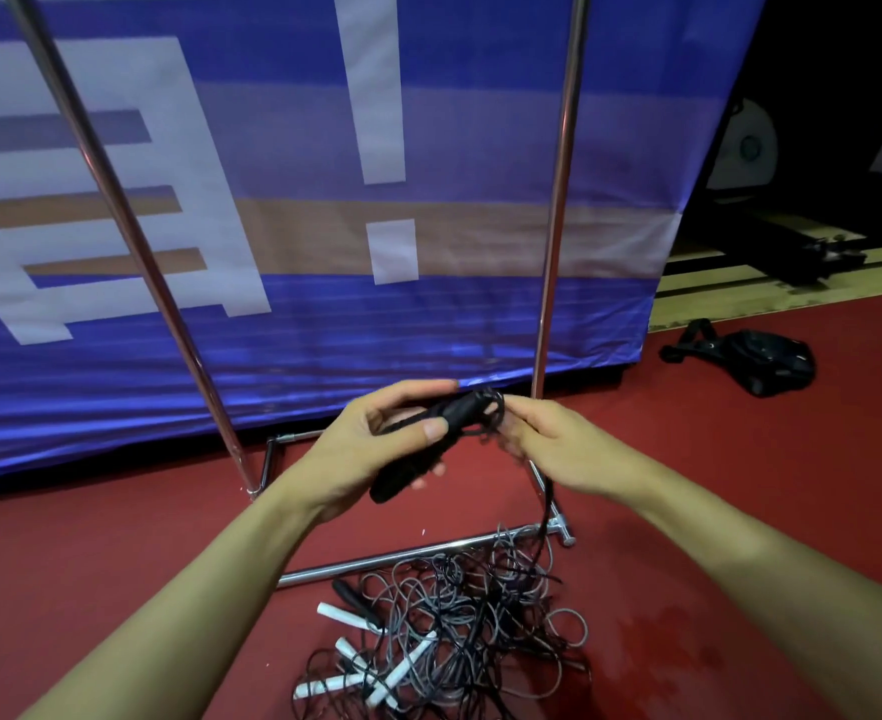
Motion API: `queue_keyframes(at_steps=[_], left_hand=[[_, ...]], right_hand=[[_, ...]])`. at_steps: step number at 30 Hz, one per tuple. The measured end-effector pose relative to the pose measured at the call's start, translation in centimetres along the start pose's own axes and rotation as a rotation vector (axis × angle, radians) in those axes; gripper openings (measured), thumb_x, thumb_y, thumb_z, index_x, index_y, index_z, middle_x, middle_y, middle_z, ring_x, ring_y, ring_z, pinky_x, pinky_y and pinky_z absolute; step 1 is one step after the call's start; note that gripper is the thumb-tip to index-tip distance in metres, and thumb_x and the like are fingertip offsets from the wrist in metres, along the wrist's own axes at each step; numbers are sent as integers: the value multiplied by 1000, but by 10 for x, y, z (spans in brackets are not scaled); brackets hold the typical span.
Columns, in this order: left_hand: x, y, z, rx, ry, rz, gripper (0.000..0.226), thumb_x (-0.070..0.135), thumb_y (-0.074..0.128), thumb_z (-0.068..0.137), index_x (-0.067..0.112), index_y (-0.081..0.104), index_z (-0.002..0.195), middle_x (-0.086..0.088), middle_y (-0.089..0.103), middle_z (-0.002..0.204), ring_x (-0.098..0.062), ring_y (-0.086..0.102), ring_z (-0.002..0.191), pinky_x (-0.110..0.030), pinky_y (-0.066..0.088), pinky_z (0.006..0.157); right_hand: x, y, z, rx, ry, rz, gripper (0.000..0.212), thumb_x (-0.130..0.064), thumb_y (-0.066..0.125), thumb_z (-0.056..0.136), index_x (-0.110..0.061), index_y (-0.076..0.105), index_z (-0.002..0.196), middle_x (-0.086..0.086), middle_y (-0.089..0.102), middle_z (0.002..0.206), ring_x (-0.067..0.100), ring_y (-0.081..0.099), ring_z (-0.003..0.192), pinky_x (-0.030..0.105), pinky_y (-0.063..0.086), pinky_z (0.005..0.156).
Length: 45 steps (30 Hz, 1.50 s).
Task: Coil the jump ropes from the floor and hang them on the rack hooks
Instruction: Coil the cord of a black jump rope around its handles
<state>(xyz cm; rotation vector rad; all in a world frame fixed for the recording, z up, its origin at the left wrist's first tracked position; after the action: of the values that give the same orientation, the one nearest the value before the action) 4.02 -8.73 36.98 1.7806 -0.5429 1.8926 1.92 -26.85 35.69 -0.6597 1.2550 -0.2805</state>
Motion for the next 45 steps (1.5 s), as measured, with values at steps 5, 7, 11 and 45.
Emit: queue_keyframes(at_steps=[5,7,11,45], left_hand=[[1,-16,6,192,-47,-138,30,31,66,93,22,71,121,-9,77,98,-19,69,61,-22,49,40],[2,-19,7,230,-52,-173,24,30,59,101,23,71,121,-3,76,92,-17,66,59,-20,46,40],[2,-25,7,260,-39,-193,36,33,63,90,20,72,121,3,77,96,-17,67,65,-22,51,50],[-19,-32,28,446,49,456,9,32,76,93,24,78,97,-6,75,69,-16,67,55,-29,56,54]], right_hand=[[-5,1,-4,64,-48,-90,15,-21,59,104,-32,57,114,-11,65,90,2,66,85,18,49,81],[-6,3,-5,61,-42,-94,13,-19,58,104,-25,63,114,-8,67,80,3,66,70,12,46,70],[-1,11,-7,3,-51,-181,9,-20,47,108,-21,53,115,-7,71,77,10,64,62,24,50,70],[-48,-1,-7,38,-217,-135,19,-30,71,95,-41,74,111,-3,36,105,10,48,82,25,48,82]])
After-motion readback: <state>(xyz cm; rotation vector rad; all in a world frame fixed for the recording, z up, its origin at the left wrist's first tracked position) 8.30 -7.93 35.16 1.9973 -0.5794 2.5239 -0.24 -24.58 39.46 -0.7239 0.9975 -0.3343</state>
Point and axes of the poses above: each hand's wrist, its own z-axis towards the middle knuckle, its own y-axis out of the palm, x = y × z, the point moved 7 cm from there along z, towards the middle knuckle
